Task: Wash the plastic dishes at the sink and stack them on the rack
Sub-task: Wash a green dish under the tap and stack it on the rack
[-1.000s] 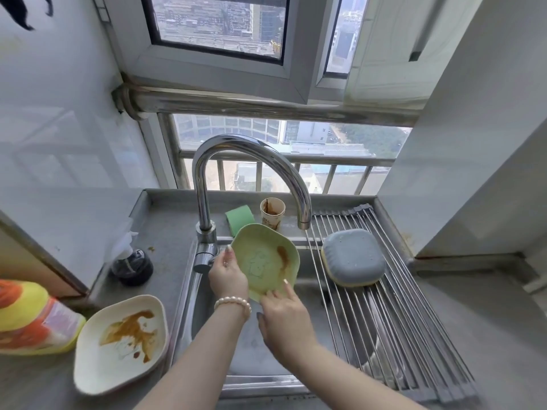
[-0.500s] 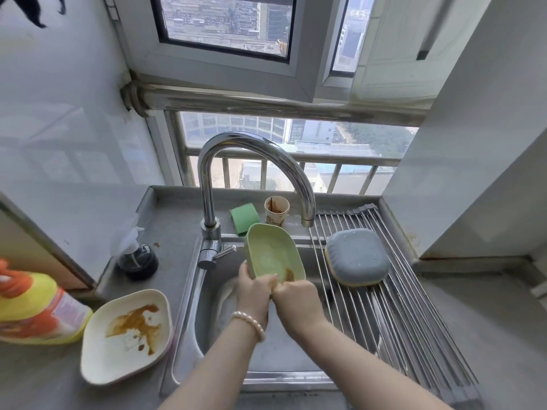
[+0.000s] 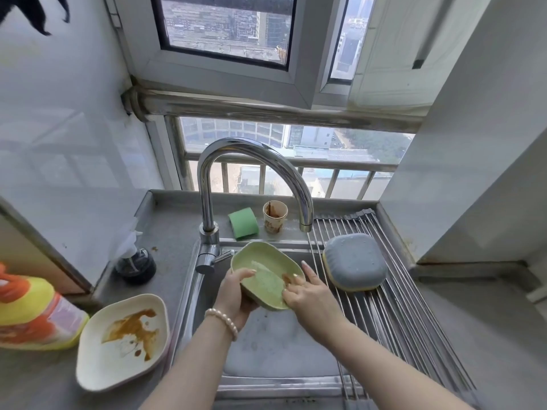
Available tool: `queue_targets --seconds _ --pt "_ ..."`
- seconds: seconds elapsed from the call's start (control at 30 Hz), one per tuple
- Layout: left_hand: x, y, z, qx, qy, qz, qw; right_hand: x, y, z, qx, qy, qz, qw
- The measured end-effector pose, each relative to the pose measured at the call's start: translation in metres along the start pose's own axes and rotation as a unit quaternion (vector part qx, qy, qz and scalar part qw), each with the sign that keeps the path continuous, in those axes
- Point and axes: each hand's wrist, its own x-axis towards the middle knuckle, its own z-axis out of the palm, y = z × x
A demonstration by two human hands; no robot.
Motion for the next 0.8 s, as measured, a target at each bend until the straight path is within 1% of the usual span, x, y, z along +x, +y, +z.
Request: queue_targets --seconds 0.07,0.17,0.23,0.27,0.3,0.37,0.43,0.47,0.5,0.57,0.67,0.73,0.8 --pt "-0.006 -0.013 0.009 -0.05 -0.011 0.058 0.997 0.01 -0.014 -0.008 0.066 0.043 0.025 0.997" --pt "-0.01 -0.017 0.013 -0.102 0.01 0.093 0.99 0.011 -0.035 -0.009 0.159 0.095 0.07 0.98" --pt "-0.006 -0.009 0.008 -0.064 0.027 0.104 0.992 0.003 -0.032 -0.003 0.202 0.126 0.059 0.97" --pt "-0.004 -0.004 0.004 -0.034 0.025 0.107 0.993 -0.003 -0.025 0.0 0.206 0.137 0.04 0.968" --pt "-0.002 0.0 0.0 -0.005 0.018 0.103 0.995 -0.008 -0.016 0.0 0.195 0.133 0.024 0.971" --pt "-0.002 0.002 -0.003 0.035 -0.004 0.07 0.997 -0.012 0.001 -0.005 0.128 0.046 0.008 0.991" --pt "-0.002 -0.002 -0.005 0.023 -0.021 0.028 0.999 -0.009 0.003 -0.011 0.043 -0.054 0.055 0.996" --pt "-0.002 -0.003 -0.005 -0.005 -0.024 0.015 1.0 -0.006 -0.002 -0.012 0.025 -0.08 0.067 0.994" --pt "-0.003 -0.004 -0.004 -0.039 -0.035 0.006 0.999 -0.004 -0.01 -0.012 0.016 -0.075 0.061 0.995" --pt "-0.009 -0.008 0.003 -0.106 -0.055 -0.004 0.993 -0.003 -0.022 -0.01 0.035 -0.034 0.054 0.997" --pt "-0.025 -0.019 0.019 -0.154 -0.06 0.025 0.986 0.003 -0.031 -0.014 0.106 0.016 0.109 0.988" --pt "-0.027 -0.02 0.026 -0.174 -0.042 0.056 0.982 0.007 -0.036 -0.018 0.139 0.041 0.121 0.982" --pt "-0.021 -0.012 0.025 -0.155 0.011 0.098 0.983 0.004 -0.036 -0.022 0.182 0.064 0.073 0.978"
